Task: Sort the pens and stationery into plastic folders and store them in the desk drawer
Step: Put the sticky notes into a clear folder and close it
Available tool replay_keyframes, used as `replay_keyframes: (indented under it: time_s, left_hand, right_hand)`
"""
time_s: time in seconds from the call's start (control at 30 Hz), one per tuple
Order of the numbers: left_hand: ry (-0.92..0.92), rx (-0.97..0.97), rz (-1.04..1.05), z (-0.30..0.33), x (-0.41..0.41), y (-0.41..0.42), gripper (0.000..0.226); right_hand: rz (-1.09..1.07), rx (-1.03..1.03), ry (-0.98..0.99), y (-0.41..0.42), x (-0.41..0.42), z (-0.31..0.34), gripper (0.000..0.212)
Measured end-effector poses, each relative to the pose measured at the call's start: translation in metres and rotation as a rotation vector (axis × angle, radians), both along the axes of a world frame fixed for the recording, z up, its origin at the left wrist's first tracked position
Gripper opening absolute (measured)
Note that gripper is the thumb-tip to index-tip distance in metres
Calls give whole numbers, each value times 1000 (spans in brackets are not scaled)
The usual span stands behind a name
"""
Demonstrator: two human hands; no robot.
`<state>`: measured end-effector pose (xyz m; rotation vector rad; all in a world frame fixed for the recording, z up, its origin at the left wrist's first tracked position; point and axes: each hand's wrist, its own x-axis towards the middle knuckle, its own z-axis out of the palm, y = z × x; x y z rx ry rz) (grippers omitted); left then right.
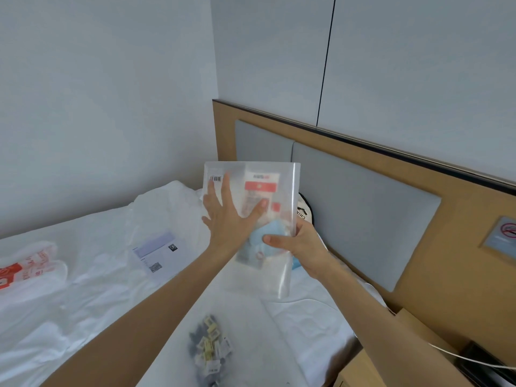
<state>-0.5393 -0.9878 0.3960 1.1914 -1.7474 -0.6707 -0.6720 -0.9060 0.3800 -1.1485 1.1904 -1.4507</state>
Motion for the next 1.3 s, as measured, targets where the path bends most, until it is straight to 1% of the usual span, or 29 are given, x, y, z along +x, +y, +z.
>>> replay_keyframes:
  time_s: [0.07, 0.17, 0.23, 0.3, 0.37, 0.47, 0.57, 0.6, 0.67, 0.77, 0.87, 0.93, 1.03, 1.17, 1.3]
  left_hand:
    - [-66, -30, 31, 7, -3, 0, 94]
    - [-112, -22, 62, 12, -7, -3, 95]
    - [-117, -41, 21, 12, -7, -6, 94]
    - [8, -37, -100, 13, -6, -8, 90]
    - [154, 8, -192, 16, -4, -6, 81]
    - [249, 61, -256, 21, 1, -5, 75]
    - [356, 125, -340, 27, 5, -4, 52]
    - [388, 158, -361, 29, 7, -3, 48]
    - [396, 182, -389, 27, 11, 0, 52]
    - [300, 151, -371, 16, 14, 8, 67]
    - [257, 138, -349, 3, 17, 21, 67]
    - [252, 147, -348, -4, 19, 23, 70]
    - [267, 182, -361, -10, 22, 24, 76]
    - [321, 168, -321, -15, 26, 23, 66]
    - [342, 175, -296, -16, 25, 20, 68]
  right_hand:
    - [8, -3, -5, 0, 4, -1, 36]
    - [40, -15, -12, 1, 8, 1, 33]
    - [62, -28, -4, 2, 9, 5, 31]
    - [73, -41, 15, 2, 9, 7, 30]
    - [74, -48, 26, 2, 9, 7, 33]
    - [77, -47, 38, 1, 8, 8, 41]
    - [78, -42, 54, 0, 5, 10, 37]
    - [74, -41, 54, -1, 4, 11, 37]
    - [52, -54, 29, -4, 2, 12, 39]
    - [5, -82, -64, -6, -2, 13, 39]
    - [-29, -94, -90, -6, -7, 16, 29]
    - [-33, -90, -78, -7, -8, 16, 26]
    - [-22, -100, -60, -7, -5, 15, 31]
    - [-52, -115, -21, -10, 0, 13, 32]
    - [-119, -122, 73, -16, 4, 12, 42]
